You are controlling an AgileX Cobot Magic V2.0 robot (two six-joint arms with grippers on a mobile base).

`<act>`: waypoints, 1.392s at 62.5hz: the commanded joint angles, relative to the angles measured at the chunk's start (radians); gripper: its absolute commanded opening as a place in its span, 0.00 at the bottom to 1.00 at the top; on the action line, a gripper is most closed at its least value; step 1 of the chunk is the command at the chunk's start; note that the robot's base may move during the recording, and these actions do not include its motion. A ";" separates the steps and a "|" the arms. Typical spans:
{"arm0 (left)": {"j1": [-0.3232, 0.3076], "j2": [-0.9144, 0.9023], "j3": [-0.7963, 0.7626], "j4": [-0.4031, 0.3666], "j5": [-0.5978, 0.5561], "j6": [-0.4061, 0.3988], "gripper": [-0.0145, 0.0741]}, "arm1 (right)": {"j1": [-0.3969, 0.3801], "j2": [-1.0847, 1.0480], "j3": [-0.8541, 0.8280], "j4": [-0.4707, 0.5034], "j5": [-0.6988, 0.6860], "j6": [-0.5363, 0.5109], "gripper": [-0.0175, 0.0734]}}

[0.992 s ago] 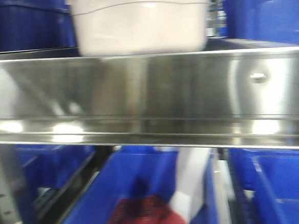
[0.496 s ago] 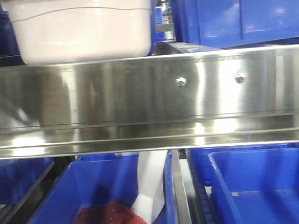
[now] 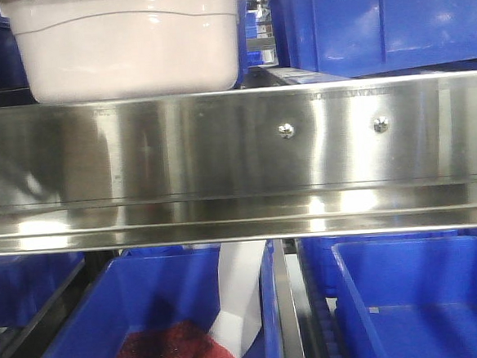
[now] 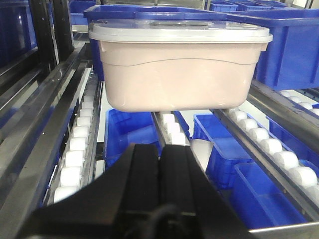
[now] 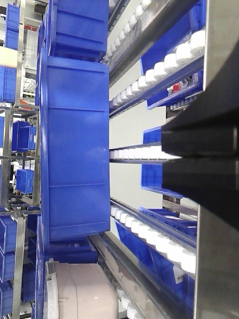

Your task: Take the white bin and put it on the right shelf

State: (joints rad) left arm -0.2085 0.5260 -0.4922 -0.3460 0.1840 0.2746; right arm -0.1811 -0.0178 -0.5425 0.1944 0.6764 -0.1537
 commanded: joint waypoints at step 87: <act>0.123 -0.547 0.537 0.204 -0.216 -0.266 0.02 | 0.003 -0.005 -0.025 0.009 -0.086 0.000 0.27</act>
State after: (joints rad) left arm -0.0881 -0.0114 0.0281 -0.1464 0.0629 0.0325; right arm -0.1811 -0.0178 -0.5425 0.1944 0.6764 -0.1537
